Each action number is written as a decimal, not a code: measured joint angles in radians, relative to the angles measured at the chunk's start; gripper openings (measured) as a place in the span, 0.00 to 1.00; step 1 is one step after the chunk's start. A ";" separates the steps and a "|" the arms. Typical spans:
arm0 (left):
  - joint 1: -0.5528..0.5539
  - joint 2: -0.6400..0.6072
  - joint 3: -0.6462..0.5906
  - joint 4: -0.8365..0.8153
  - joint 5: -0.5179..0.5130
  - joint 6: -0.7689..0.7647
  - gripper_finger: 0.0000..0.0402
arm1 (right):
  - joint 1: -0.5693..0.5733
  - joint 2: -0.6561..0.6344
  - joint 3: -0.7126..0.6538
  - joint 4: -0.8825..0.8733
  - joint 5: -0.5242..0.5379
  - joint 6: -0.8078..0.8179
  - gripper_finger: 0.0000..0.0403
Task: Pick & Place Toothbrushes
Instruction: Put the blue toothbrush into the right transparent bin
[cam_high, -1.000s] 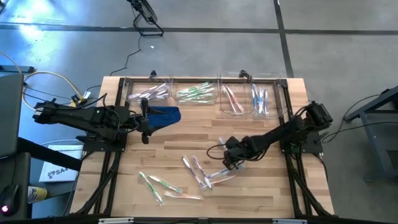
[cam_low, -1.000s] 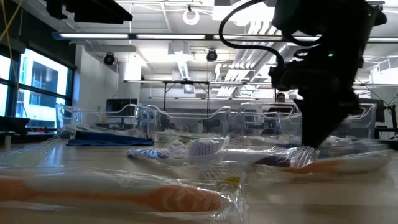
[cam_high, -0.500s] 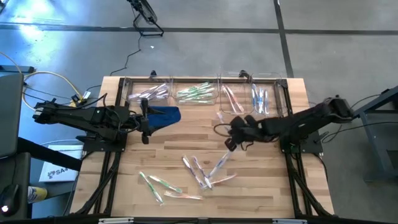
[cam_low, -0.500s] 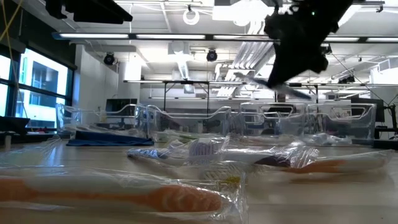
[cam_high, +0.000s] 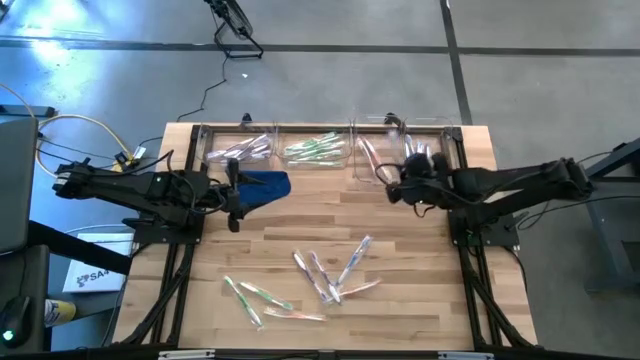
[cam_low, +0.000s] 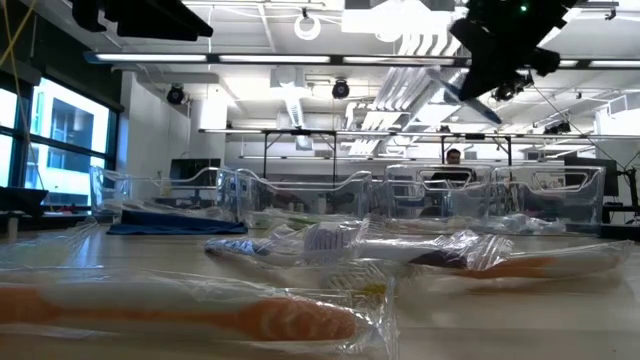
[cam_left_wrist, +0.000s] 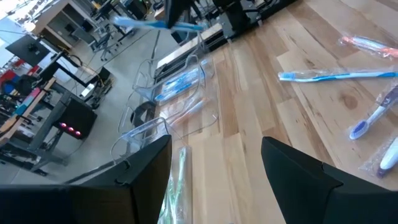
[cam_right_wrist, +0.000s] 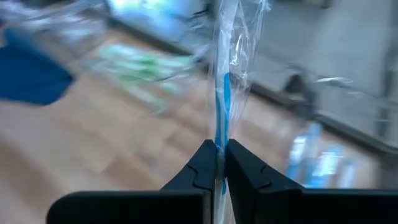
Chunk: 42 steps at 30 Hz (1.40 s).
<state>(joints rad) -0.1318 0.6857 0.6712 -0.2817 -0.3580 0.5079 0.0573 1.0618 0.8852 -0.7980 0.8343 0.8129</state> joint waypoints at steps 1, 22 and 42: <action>0.000 0.005 0.000 0.000 0.000 -0.006 0.60 | -0.013 -0.008 0.000 -0.023 0.023 0.008 0.03; 0.000 0.058 0.000 0.001 -0.004 -0.020 0.60 | -0.411 0.122 0.000 -0.190 0.028 0.025 0.03; 0.000 0.059 0.000 -0.007 -0.003 -0.016 0.60 | -0.534 0.437 0.000 -0.178 -0.050 -0.043 0.04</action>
<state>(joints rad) -0.1314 0.7444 0.6712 -0.2889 -0.3614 0.4919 -0.4768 1.4988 0.8852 -0.9756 0.7839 0.7699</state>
